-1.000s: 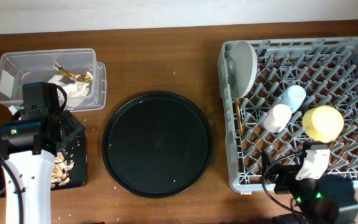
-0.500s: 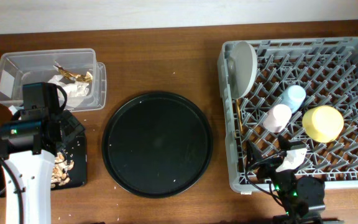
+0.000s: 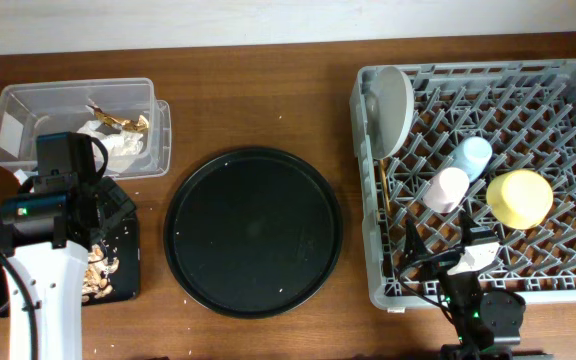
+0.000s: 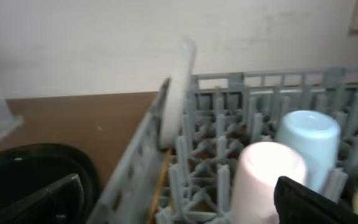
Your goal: Sort waste into correct bins and load items into the dishwasher rack
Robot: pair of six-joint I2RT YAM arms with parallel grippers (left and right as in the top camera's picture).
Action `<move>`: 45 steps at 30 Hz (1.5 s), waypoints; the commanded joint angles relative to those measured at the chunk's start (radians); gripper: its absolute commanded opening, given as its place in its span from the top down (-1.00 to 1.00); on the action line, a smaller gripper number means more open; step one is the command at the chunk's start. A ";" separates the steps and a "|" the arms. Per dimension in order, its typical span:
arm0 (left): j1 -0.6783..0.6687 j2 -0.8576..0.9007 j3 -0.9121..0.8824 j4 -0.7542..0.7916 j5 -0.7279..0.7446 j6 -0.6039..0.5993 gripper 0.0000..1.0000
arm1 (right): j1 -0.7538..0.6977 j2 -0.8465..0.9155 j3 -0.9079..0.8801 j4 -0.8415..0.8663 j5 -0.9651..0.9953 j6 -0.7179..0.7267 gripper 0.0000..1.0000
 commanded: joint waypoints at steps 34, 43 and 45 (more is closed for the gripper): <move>0.004 0.002 0.003 0.001 0.000 0.016 -0.98 | -0.014 -0.011 -0.008 -0.021 0.174 -0.277 -0.97; 0.004 0.002 0.003 0.001 0.000 0.016 -0.98 | -0.014 -0.011 -0.008 -0.021 0.174 -0.277 -0.97; 0.004 0.002 0.003 0.001 0.000 0.016 -0.98 | -0.014 -0.011 -0.008 -0.021 0.174 -0.277 -0.97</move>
